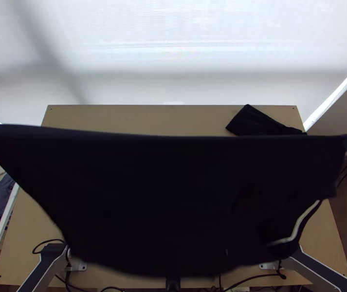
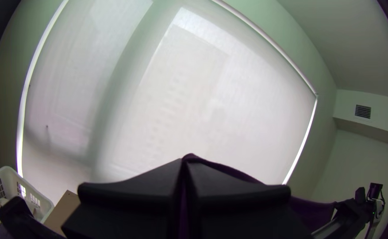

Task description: Fold the t-shirt

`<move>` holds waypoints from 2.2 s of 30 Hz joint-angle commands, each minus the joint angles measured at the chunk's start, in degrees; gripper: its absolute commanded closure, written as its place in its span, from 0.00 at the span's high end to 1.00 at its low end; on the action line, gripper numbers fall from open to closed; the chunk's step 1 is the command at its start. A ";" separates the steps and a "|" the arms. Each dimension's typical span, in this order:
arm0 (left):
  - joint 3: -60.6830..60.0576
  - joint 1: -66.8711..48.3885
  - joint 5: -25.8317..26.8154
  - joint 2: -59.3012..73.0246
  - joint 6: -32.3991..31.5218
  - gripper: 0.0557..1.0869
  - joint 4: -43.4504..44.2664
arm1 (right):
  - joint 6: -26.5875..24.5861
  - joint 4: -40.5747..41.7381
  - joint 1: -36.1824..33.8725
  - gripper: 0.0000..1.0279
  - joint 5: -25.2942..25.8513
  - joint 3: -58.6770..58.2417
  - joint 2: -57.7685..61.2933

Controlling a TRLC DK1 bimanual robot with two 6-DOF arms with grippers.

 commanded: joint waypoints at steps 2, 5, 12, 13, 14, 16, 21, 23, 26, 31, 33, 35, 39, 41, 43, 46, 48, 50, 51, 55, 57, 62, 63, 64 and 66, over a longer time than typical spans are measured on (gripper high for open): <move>-2.70 0.49 -1.39 2.22 -1.26 0.04 1.62 | 0.88 1.37 0.19 0.03 1.19 -1.71 3.78; -11.66 1.28 -1.48 2.22 0.32 0.04 2.41 | 0.88 3.12 -0.43 0.03 1.19 -10.76 4.39; -40.41 2.60 -1.04 0.37 2.52 0.04 17.35 | 7.21 26.94 -3.68 0.03 -9.00 -49.44 -2.73; -42.78 2.51 -0.86 0.55 2.43 0.04 19.29 | 7.56 29.05 -3.68 0.03 -9.27 -52.95 -2.73; -44.71 2.51 -0.77 1.16 2.52 0.04 21.04 | 7.65 31.25 -3.68 0.03 -9.53 -55.76 -2.55; -46.91 2.60 -0.77 2.92 2.43 0.04 23.86 | 7.74 35.73 -3.68 0.03 -9.62 -59.81 -1.23; -48.93 3.04 -0.68 8.46 2.61 0.04 27.99 | 6.77 43.47 -6.76 0.03 -10.67 -63.41 5.89; -49.46 3.92 -0.68 10.65 2.87 0.04 30.63 | 6.33 45.93 -7.99 0.03 -10.85 -62.88 8.79; -49.11 4.53 -0.68 15.40 3.75 0.04 33.26 | 6.16 49.27 -9.92 0.03 -10.85 -61.04 14.50; -46.91 4.88 -0.77 25.86 4.01 0.04 36.51 | 6.16 53.13 -11.50 0.03 -10.85 -56.64 25.92; -46.47 4.88 -0.77 29.37 3.92 0.04 38.62 | 5.98 53.66 -11.59 0.03 -10.85 -54.88 29.88; -45.59 4.62 -0.77 32.36 3.40 0.04 40.03 | 6.07 54.63 -11.50 0.03 -10.85 -53.39 33.22; -41.64 4.09 -1.12 39.57 2.61 0.04 39.15 | 7.12 53.84 -11.50 0.03 -10.85 -48.56 39.90; -39.53 4.09 -1.12 42.91 2.25 0.04 38.80 | 7.74 52.08 -11.41 0.03 -10.85 -45.48 42.71; -37.07 4.09 -1.12 46.25 2.17 0.04 37.66 | 8.18 48.65 -11.33 0.03 -10.85 -41.17 46.05; -32.76 3.92 -1.12 50.47 0.85 0.04 36.25 | 8.71 45.14 -11.33 0.03 -10.85 -35.20 50.53; -28.80 3.56 -1.12 53.46 0.23 0.04 33.96 | 8.62 42.23 -11.33 0.03 -10.85 -30.71 53.79; -23.79 3.30 -1.04 57.41 0.14 0.04 29.92 | 8.09 39.07 -11.24 0.03 -10.76 -26.14 57.13; -20.63 3.12 -1.12 59.87 0.14 0.04 27.20 | 7.83 37.93 -11.24 0.03 -10.76 -24.03 58.71; -9.12 3.48 -1.12 68.13 0.14 0.04 19.02 | 7.04 31.95 -11.59 0.03 -10.58 -15.33 64.60; -4.90 3.83 -1.21 70.95 0.06 0.04 17.44 | 6.68 29.93 -11.77 0.03 -9.97 -11.82 66.79; 4.59 5.32 -1.39 77.80 0.06 0.04 14.63 | 6.60 25.97 -12.38 0.03 -8.91 -3.38 71.54; 6.70 5.76 -1.48 79.47 -0.03 0.04 13.57 | 6.60 24.83 -12.47 0.03 -8.47 -1.36 72.68; 8.55 6.11 -1.83 80.97 -0.21 0.04 12.61 | 6.60 23.60 -12.47 0.03 -8.39 0.57 73.74; 11.71 6.90 -2.00 83.34 -0.21 0.04 10.67 | 6.77 23.16 -12.64 0.03 -7.86 2.24 74.70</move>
